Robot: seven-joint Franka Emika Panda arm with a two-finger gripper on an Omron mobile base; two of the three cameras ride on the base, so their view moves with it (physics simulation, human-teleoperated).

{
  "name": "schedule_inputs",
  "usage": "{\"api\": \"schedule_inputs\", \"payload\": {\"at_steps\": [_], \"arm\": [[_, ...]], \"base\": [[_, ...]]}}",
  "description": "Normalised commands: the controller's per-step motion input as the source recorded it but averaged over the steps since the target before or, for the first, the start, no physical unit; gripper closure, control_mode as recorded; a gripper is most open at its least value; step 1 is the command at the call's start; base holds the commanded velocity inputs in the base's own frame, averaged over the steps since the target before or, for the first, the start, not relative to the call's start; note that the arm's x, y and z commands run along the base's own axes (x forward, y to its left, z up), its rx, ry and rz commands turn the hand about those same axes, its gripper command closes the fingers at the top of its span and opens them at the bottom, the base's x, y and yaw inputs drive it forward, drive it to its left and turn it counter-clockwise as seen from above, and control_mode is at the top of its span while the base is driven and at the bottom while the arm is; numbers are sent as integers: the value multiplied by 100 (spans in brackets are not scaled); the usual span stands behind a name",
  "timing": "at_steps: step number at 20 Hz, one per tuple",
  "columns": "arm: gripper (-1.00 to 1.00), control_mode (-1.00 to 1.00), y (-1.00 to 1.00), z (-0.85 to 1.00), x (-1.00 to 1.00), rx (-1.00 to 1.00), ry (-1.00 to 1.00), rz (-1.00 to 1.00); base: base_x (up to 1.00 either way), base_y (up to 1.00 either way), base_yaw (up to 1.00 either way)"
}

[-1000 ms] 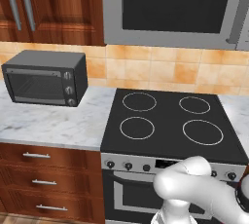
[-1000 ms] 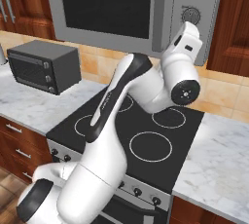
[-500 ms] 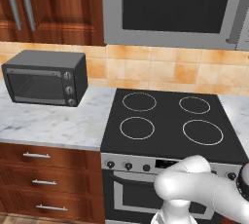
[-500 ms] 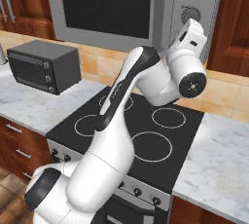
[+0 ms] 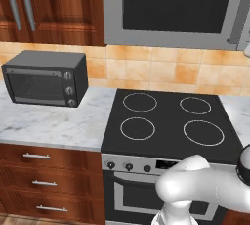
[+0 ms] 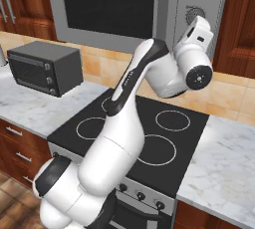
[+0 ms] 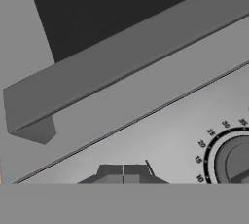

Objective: Place the bowl containing the carrot and kebab skewer in the microwave. Close the microwave door and press the start button to microwave the meal.

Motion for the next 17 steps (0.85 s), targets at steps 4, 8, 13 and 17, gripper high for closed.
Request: {"api": "schedule_inputs", "payload": {"at_steps": [4,8,13,17], "arm": [[100,-100,-33,0,31,0,0,0],[100,-100,-30,-2,30,0,0,0],[100,-100,-9,-48,43,0,-6,-3],[100,-100,-14,-82,18,0,-19,-14]], "base": [[0,0,0],[0,0,0],[0,0,0],[0,0,0]]}}
